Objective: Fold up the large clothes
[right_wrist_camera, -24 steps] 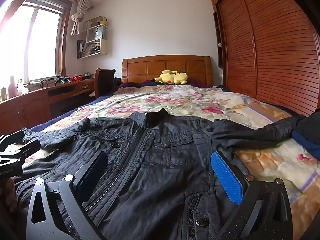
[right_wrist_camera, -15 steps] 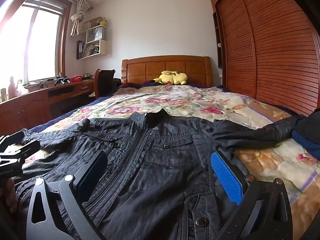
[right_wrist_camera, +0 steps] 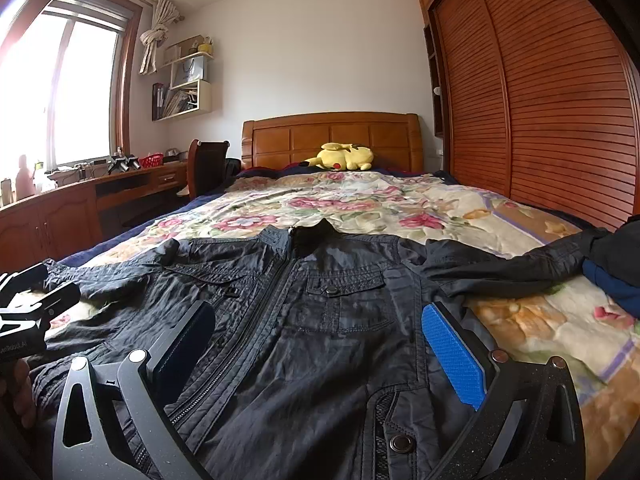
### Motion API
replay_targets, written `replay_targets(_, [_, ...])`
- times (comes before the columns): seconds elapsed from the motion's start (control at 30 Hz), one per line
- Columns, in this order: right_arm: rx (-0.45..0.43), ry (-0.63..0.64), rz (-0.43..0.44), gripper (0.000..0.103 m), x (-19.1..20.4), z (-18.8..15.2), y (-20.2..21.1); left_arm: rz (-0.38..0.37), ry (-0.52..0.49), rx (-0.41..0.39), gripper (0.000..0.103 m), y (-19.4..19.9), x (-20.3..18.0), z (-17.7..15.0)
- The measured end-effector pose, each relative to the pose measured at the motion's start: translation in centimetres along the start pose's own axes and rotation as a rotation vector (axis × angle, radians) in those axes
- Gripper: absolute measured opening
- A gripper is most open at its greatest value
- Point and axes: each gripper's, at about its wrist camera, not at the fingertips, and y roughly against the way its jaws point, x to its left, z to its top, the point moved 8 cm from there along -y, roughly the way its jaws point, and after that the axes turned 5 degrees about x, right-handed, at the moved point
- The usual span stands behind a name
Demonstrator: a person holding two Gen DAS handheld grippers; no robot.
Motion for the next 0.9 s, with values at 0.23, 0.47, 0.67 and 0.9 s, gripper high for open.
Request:
replay_targets(0.23, [0.000,0.000,0.001,0.103,-0.01,-0.01,0.01,0.000,-0.001,-0.002,0.103,0.01,-0.01,0.00])
replay_targets(0.47, [0.001,0.001,0.001,0.103,0.01,-0.01,0.01,0.001,-0.002,-0.004,0.103,0.11,0.24,0.08])
replay_targets(0.67, [0.001,0.000,0.001,0.103,-0.04,0.10,-0.02,0.001,-0.003,-0.004,0.103,0.11,0.22,0.08])
replay_targets(0.9, [0.002,0.000,0.001,0.103,-0.02,0.01,-0.03,0.002,-0.004,-0.006,0.103,0.12,0.20,0.07])
